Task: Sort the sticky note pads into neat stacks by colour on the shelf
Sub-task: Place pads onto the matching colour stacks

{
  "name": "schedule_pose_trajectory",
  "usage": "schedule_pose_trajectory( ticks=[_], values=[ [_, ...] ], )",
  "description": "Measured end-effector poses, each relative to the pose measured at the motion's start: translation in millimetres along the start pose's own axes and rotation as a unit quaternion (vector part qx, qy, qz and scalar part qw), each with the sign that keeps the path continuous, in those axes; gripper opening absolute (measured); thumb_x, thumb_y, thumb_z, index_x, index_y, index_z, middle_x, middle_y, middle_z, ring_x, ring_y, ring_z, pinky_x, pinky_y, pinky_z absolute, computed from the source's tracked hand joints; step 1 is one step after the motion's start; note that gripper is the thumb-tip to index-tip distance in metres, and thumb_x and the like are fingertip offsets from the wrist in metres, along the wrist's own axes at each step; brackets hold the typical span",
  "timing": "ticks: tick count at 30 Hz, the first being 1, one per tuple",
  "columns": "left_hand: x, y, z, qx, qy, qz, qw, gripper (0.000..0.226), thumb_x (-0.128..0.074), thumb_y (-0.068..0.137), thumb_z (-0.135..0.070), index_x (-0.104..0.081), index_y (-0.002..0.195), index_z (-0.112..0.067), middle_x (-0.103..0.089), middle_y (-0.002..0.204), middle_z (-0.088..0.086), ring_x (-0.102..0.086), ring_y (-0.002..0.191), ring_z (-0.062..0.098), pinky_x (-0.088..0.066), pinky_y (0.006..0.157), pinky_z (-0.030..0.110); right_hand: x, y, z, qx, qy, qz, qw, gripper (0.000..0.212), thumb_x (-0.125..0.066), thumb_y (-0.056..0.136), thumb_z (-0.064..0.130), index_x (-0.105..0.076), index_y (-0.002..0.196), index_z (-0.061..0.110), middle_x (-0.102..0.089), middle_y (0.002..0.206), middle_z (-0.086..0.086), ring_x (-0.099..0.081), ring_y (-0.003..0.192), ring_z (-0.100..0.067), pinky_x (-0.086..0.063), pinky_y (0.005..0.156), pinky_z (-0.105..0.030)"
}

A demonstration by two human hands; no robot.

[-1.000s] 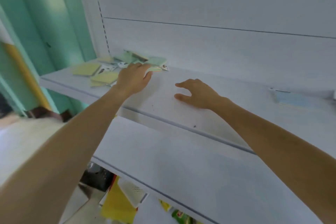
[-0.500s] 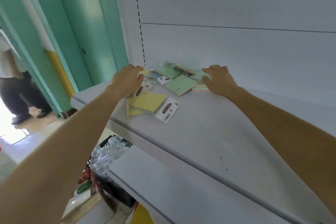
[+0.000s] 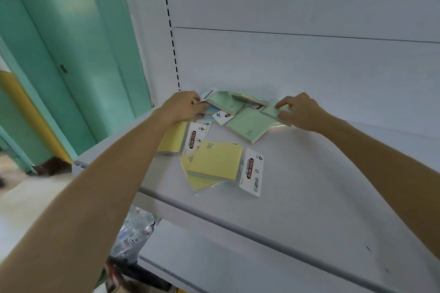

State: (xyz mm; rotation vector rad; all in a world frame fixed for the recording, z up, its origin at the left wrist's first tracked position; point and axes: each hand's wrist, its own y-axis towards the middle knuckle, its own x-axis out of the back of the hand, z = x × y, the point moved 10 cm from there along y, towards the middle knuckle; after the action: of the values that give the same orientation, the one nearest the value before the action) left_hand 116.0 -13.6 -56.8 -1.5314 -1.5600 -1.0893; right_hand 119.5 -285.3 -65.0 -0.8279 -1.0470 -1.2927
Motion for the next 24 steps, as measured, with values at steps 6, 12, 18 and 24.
schedule_pose_trajectory(
  ticks=[6,12,18,24],
  values=[
    [-8.3,12.2,-12.0,-0.052,-0.056,0.011,0.997,0.055,-0.065,0.080,-0.044,-0.051,0.125,-0.018,-0.060,0.120,0.007,-0.057,0.106,0.024,-0.041,0.078,0.028,-0.7,-10.6,-9.3,-0.073,0.061,-0.004,0.995,0.020,-0.061,0.078,0.046,-0.054,0.095,0.039,-0.059,0.116,-0.009,-0.043,0.120,-0.031,-0.030,0.101,-0.039],
    [-4.6,18.0,9.4,0.039,-0.211,0.032,0.976,0.084,-0.078,0.072,-0.023,-0.030,0.139,-0.011,-0.043,0.134,0.007,-0.049,0.117,0.023,-0.043,0.093,0.029,10.7,-20.8,-10.9,-0.096,0.162,-0.049,0.981,0.040,-0.074,0.073,0.034,-0.057,0.105,0.016,-0.045,0.100,-0.006,-0.043,0.091,-0.023,-0.036,0.069,-0.028],
    [-1.2,8.4,19.3,0.098,-0.439,0.106,0.887,0.075,-0.065,0.078,0.006,-0.029,0.142,-0.010,-0.057,0.104,0.010,-0.061,0.080,0.019,-0.058,0.053,0.021,23.6,-28.9,-26.7,-0.148,0.283,-0.125,0.939,0.017,-0.061,0.081,0.009,-0.058,0.093,0.020,-0.048,0.090,-0.006,-0.049,0.080,-0.022,-0.035,0.055,-0.020],
    [5.5,-14.9,27.7,0.071,-0.426,0.215,0.876,0.059,-0.051,0.086,0.009,-0.042,0.134,-0.024,-0.057,0.097,0.007,-0.058,0.082,0.018,-0.059,0.058,0.020,25.8,-41.1,-29.0,-0.189,0.356,-0.149,0.903,0.036,-0.039,0.085,-0.002,-0.063,0.107,0.014,-0.047,0.100,-0.008,-0.046,0.071,-0.017,-0.036,0.048,-0.014]
  ],
)
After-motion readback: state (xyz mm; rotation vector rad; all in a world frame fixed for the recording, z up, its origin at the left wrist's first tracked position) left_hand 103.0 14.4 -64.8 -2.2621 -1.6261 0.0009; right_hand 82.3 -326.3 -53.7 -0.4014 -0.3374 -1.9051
